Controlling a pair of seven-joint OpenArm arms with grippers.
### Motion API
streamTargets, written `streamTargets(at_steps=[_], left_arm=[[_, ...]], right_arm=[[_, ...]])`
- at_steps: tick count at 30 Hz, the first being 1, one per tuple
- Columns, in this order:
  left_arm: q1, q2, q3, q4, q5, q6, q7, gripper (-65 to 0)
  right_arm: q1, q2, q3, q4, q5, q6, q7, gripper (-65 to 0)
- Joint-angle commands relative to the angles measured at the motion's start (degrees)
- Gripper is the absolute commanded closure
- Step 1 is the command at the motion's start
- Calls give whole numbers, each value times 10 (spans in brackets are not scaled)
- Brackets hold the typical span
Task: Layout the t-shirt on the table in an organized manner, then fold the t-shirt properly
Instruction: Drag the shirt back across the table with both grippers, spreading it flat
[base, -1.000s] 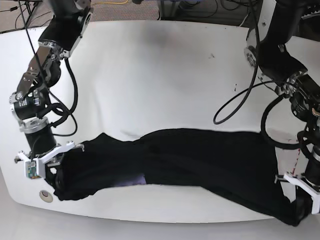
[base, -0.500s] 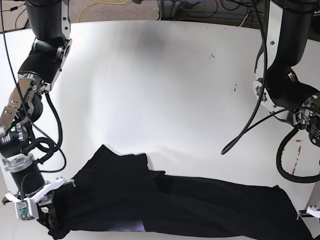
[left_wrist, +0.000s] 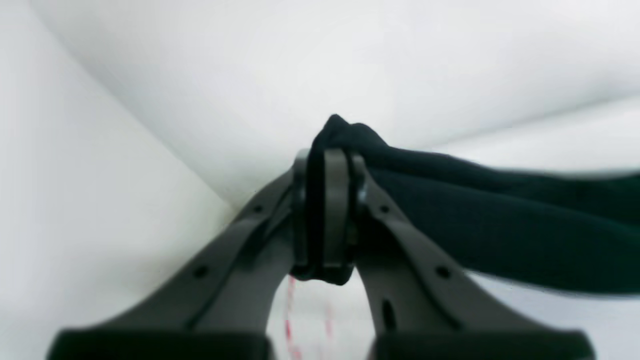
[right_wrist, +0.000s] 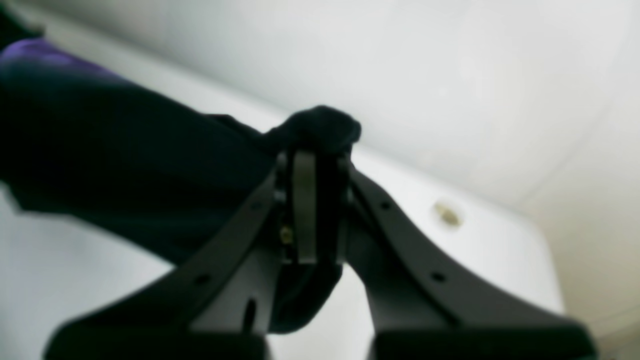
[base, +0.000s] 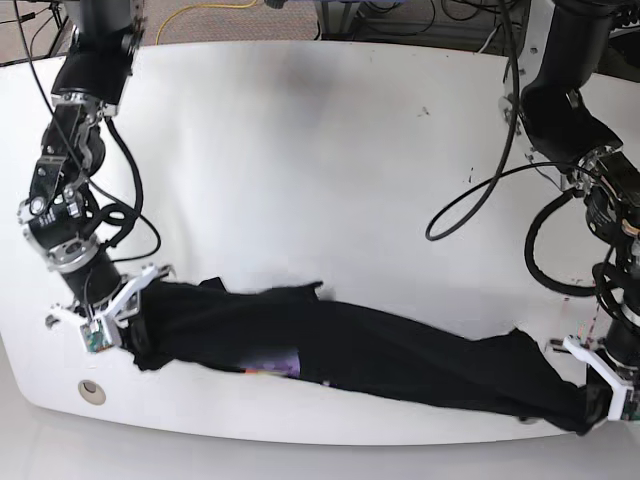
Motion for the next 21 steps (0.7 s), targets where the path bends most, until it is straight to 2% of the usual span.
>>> streamTargets(at_steps=[1,4,9,16,21], left_arm=[[28,-6,-1,9,-2,3,-15,0],[87,-11,-2,9,-2,3,-16,0],[178,-27,-9,12,-3,3,-17,0],[281,-29,-35,17,-3,2,-17,0],[349,-29,-57,17,-3,2,-17,0]], right_arm=[[-29,-5,22,21,1,-8,20,-2],[-87,-18,40,28,1,-8,18,-2],[-162,-41,52,54,3,-7,-27,-2],[-245,-69,73,59,59,-8,-69,-2],[-295,-86,70,59,65,-8,-76,-2]])
